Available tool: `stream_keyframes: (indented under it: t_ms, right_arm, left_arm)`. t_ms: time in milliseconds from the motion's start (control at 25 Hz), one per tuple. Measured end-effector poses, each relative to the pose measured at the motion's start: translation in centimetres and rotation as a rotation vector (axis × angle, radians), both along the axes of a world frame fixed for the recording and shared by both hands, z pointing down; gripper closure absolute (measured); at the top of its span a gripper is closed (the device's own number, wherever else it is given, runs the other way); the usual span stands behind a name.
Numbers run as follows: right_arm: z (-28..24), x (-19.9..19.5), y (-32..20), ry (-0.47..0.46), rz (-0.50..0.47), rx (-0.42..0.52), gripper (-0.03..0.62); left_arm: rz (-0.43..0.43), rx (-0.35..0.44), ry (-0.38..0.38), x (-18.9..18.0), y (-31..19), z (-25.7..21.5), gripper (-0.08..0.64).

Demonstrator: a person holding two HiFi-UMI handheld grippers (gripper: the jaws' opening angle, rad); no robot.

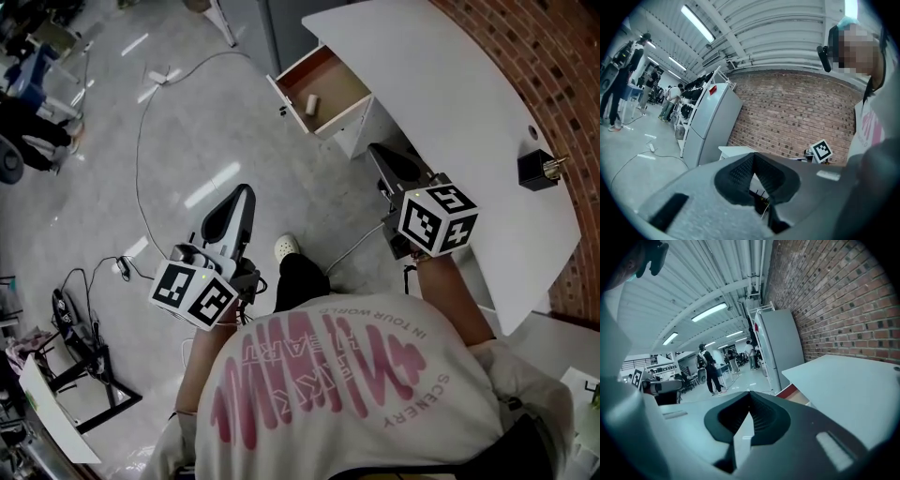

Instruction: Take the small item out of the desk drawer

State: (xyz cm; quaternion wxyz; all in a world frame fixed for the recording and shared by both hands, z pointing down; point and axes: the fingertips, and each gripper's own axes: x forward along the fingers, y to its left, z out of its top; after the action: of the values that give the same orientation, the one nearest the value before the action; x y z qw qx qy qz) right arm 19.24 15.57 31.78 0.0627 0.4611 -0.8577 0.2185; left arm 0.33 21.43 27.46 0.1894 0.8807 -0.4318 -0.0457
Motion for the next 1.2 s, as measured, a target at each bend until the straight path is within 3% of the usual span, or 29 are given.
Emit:
stream_keyframes:
  t_ms: [280, 720, 1200]
  right_arm:
    - [-2.6, -2.2, -5.5, -0.08, 0.064, 0.002, 0.583]
    - [-3.0, -7.0, -13.0, -0.094, 0.084, 0.016, 0.583]
    - [-0.5, -10.8, -19.4, -0.166, 0.107, -0.075, 0.583]
  left_arm:
    - [0.034, 0.03, 0.008, -2.8, -6.1, -1.9, 0.555]
    - [0.014, 0.067, 0.022, -9.0, -13.6, -2.5, 0.557]
    - [0.013, 0.047, 0.028, -13.1, -19.2, -1.5, 0.557]
